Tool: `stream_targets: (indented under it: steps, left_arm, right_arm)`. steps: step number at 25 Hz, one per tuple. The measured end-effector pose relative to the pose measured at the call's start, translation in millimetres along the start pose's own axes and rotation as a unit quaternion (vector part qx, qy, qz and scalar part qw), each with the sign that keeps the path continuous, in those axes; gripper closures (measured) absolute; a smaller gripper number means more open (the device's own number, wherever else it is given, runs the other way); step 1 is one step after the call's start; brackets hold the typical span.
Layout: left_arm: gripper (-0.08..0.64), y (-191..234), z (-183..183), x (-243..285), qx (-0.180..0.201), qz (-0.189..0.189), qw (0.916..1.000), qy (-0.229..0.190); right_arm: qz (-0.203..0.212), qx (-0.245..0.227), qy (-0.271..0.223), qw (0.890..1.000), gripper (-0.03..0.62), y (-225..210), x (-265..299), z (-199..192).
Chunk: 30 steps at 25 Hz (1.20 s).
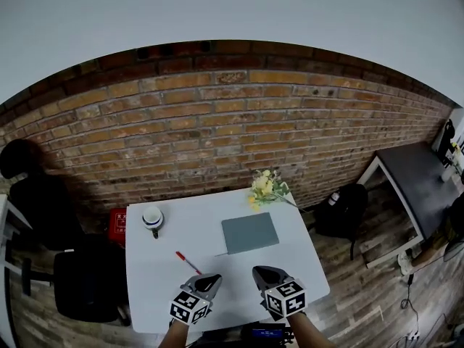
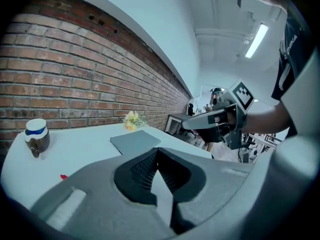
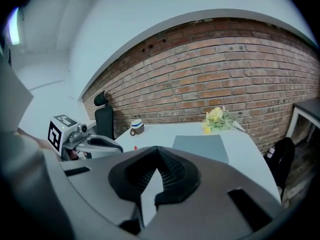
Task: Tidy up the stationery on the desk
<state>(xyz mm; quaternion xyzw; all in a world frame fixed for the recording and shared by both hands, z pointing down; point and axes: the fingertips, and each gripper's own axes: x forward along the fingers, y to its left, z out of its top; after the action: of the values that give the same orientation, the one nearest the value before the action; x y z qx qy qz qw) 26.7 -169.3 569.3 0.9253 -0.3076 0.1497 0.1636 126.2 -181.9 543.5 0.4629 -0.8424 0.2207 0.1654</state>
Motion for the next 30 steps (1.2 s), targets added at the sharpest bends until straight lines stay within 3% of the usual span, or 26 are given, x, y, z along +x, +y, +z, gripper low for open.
stream_targets:
  steps: [8, 30]
  left_arm:
    - [0.548, 3.3, 7.2, 9.3, -0.016, 0.046, 0.9988, -0.004]
    - [0.548, -10.7, 14.8, 17.9, -0.007, 0.038, 0.9993, 0.002]
  right_arm:
    - [0.033, -0.024, 0.004, 0.999, 0.583, -16.5, 7.2, 12.8]
    - [0.039, -0.016, -0.009, 0.999, 0.583, -26.4, -3.5, 11.6]
